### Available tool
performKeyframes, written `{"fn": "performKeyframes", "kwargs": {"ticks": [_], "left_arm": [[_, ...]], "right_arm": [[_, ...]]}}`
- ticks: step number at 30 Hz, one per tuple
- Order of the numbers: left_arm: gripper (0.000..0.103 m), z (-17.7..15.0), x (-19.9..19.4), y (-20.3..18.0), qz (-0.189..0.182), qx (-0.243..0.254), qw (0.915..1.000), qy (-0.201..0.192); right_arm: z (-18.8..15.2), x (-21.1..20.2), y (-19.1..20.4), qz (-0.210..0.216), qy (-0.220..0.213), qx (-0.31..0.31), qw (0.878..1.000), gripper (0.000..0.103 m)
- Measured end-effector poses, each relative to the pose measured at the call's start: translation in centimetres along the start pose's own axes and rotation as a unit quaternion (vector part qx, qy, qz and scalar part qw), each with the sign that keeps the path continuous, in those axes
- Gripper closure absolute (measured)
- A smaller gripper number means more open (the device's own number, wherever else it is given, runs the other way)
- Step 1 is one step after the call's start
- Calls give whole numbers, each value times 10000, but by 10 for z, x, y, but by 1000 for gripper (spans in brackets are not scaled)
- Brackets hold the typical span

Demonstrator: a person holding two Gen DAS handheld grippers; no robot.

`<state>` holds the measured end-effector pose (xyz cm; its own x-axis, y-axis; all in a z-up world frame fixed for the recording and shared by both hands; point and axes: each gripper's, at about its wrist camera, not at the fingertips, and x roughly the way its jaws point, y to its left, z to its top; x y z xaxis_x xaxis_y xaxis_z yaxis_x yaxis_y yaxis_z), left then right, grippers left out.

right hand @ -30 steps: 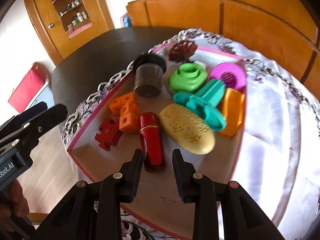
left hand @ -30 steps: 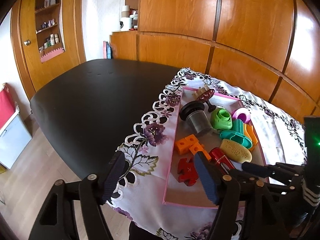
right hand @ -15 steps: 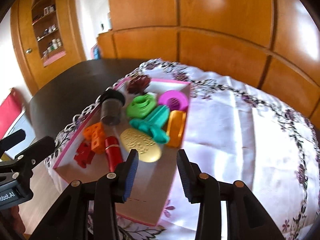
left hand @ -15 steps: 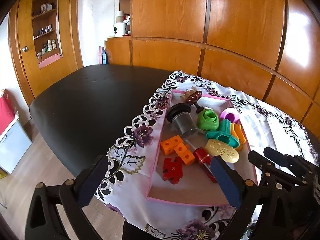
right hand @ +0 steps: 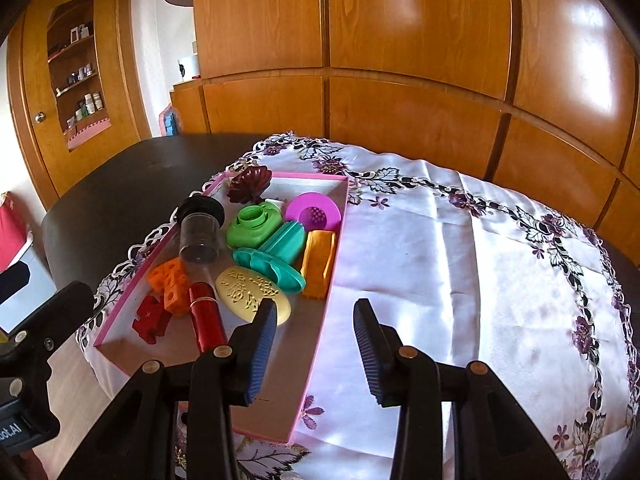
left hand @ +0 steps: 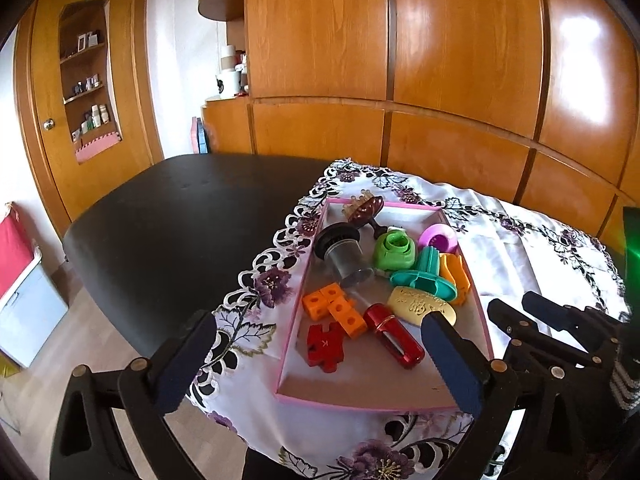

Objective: Organize rigid objects

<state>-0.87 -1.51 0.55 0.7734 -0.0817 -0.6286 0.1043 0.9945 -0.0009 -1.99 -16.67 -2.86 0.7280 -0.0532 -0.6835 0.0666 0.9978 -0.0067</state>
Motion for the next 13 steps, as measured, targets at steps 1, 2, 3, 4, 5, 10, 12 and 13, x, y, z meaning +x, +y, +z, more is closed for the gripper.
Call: {"fn": "performKeyframes", "kwargs": {"ticks": [1, 2, 3, 4, 5, 10, 12, 13], "left_arm": [[0, 0, 0, 0, 13, 9, 10000, 7], [0, 0, 0, 0, 25, 15, 10000, 10], [0, -1, 0, 0, 44, 21, 10000, 7], [0, -1, 0, 1, 87, 26, 10000, 0], [0, -1, 0, 1, 110, 30, 9999, -15], [0, -1, -1, 2, 175, 26, 9998, -79], [0, -1, -1, 3, 166, -3, 9998, -67], [0, -1, -1, 4, 153, -6, 9999, -54]], "right_arm": [[0, 0, 0, -1, 2, 0, 10000, 63], [0, 0, 0, -3, 5, -5, 10000, 64], [0, 1, 0, 0, 16, -12, 10000, 63], [-1, 1, 1, 5, 29, -13, 10000, 63], [-1, 2, 1, 10, 39, -14, 10000, 64], [-2, 2, 3, 19, 47, -68, 10000, 63], [-2, 2, 3, 28, 40, -67, 10000, 63], [-2, 1, 2, 41, 30, -55, 10000, 63]]}}
